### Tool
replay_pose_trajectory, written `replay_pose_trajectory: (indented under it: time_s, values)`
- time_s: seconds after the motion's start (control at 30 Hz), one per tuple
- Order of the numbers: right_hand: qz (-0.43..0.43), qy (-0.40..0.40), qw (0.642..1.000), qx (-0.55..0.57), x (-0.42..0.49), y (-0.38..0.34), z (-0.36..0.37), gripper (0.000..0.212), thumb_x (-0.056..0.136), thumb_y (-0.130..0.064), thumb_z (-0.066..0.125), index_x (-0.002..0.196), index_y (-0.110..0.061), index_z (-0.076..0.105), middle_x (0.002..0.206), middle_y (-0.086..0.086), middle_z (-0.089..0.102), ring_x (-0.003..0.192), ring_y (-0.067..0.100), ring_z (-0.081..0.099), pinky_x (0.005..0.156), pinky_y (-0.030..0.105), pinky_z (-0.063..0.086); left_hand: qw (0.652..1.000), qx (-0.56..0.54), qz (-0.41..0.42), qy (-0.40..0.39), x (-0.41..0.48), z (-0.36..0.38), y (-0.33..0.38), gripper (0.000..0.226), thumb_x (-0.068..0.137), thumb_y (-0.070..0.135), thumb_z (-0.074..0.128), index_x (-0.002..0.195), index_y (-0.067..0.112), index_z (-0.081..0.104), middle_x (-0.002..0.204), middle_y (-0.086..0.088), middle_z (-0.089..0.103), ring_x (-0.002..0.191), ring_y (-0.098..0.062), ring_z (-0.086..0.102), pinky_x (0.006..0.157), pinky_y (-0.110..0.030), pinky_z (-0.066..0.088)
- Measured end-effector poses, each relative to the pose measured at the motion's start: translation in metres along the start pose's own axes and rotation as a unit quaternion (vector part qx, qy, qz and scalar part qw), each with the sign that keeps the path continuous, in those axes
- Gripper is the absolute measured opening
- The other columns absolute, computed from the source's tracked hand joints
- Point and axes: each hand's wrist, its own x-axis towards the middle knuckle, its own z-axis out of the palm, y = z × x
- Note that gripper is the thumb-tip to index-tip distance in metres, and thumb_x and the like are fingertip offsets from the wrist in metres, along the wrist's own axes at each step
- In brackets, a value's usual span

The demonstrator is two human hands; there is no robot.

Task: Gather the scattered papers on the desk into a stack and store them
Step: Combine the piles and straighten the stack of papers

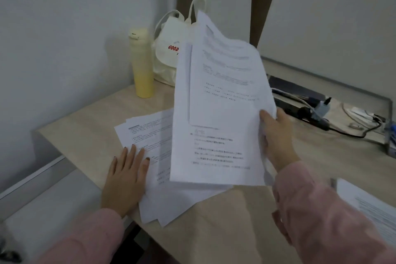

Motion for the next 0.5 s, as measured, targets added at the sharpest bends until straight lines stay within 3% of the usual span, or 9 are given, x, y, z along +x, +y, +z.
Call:
replay_pose_trajectory:
  time_s: [0.1, 0.23, 0.37, 0.5]
  values:
    - [0.016, -0.035, 0.999, -0.035, -0.014, 0.030, 0.020, 0.010, 0.092, -0.013, 0.048, 0.098, -0.014, 0.055, 0.095, 0.003, 0.064, 0.091, 0.026, 0.062, 0.078, 0.038, 0.053, 0.995, -0.093, -0.016, 0.032, 0.002, 0.001, -0.001, 0.052, 0.099, 0.035, 0.021, 0.148, 0.016, 0.020, 0.156, 0.000, 0.022, 0.145, -0.015, 0.014, 0.119, -0.031, 0.004]
    - [0.067, -0.070, 0.995, -0.031, -0.028, 0.061, 0.037, 0.015, 0.094, -0.014, 0.045, 0.095, -0.015, 0.059, 0.090, 0.002, 0.066, 0.078, 0.020, 0.063, 0.060, 0.027, 0.051, 0.987, -0.143, -0.039, 0.054, 0.002, 0.003, -0.002, 0.062, 0.093, 0.049, 0.017, 0.149, 0.024, 0.012, 0.156, 0.004, 0.022, 0.143, -0.009, 0.018, 0.117, -0.024, 0.004]
    - [0.090, -0.095, 0.989, -0.075, -0.026, 0.073, 0.044, 0.022, 0.094, -0.016, 0.046, 0.101, -0.006, 0.065, 0.101, 0.014, 0.068, 0.091, 0.033, 0.064, 0.083, 0.044, 0.052, 1.000, -0.008, 0.003, -0.016, 0.004, 0.005, -0.005, 0.073, 0.078, 0.071, 0.009, 0.145, 0.042, 0.013, 0.159, 0.006, 0.003, 0.146, -0.012, -0.001, 0.119, -0.033, -0.004]
    - [0.054, -0.005, 0.993, -0.106, -0.007, 0.067, 0.023, 0.029, 0.094, -0.017, 0.045, 0.111, 0.001, 0.061, 0.107, 0.018, 0.064, 0.095, 0.033, 0.060, 0.086, 0.042, 0.048, 1.000, 0.024, 0.005, -0.009, 0.007, 0.007, -0.007, 0.067, 0.083, 0.070, 0.023, 0.144, 0.044, 0.014, 0.159, 0.008, -0.001, 0.146, -0.011, -0.005, 0.119, -0.034, -0.007]
